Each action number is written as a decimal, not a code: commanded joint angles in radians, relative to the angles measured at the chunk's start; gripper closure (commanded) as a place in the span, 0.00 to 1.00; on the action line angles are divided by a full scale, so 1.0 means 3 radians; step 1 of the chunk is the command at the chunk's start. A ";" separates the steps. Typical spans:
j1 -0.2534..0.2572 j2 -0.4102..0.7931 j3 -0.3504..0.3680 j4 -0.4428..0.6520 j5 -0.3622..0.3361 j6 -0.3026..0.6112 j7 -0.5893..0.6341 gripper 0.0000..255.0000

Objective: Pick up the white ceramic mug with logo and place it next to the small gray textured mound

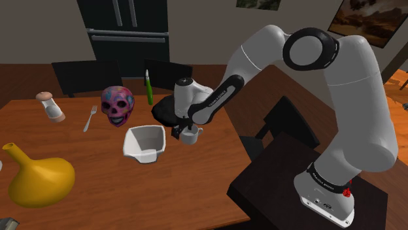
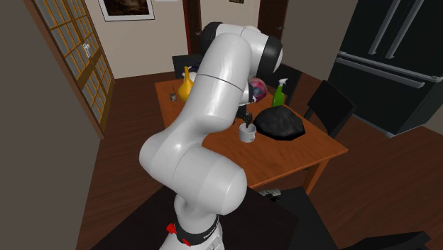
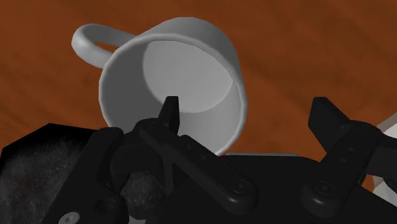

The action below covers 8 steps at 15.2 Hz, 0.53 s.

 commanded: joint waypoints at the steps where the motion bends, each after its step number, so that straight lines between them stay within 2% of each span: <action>1: -0.0039 -0.0168 0.0058 -0.0076 0.0054 -0.0093 -0.0032 0.00; 8: -0.0055 -0.0242 0.0086 -0.0099 0.0083 -0.0143 -0.0050 0.00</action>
